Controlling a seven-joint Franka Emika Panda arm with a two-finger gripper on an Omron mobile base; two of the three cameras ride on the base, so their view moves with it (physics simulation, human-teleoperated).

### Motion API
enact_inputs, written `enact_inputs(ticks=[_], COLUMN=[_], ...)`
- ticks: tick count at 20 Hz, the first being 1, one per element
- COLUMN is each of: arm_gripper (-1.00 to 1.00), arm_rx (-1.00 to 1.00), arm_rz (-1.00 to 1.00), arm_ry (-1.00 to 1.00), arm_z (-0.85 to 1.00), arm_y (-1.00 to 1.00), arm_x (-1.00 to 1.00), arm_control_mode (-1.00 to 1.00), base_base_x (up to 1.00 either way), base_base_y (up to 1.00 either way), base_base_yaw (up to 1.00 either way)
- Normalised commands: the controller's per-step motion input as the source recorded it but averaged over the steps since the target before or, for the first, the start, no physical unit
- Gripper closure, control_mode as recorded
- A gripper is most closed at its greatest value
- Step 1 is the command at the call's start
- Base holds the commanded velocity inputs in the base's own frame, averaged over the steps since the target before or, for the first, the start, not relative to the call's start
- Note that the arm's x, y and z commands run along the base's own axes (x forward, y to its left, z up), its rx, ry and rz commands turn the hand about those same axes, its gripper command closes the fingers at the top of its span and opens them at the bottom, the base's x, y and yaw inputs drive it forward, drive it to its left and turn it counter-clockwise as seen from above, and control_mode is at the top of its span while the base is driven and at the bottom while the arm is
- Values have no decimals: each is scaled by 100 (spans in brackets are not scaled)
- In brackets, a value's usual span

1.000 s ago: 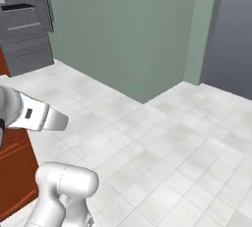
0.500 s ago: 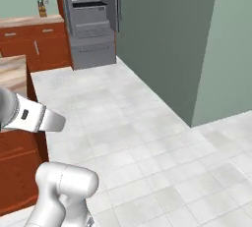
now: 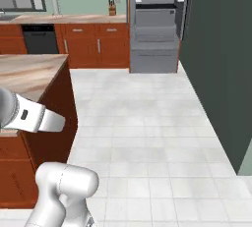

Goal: Retrieve the sausage and cheese from the fridge and place them on the cutting board on the counter.

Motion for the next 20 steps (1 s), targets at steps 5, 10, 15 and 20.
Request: enact_inputs(ticks=[5,10,15,20], arm_gripper=[-100,-100,-100,-100], arm_rx=[0,0,0,0], arm_rz=[0,0,0,0], arm_ry=[0,0,0,0], arm_z=[0,0,0,0], arm_y=[0,0,0,0], arm_x=[0,0,0,0], arm_control_mode=[100,100,100,100], base_base_x=[98,100,100,100], base_base_y=[-99,-100,-87,-40], base_base_yaw=[39,13,10,22])
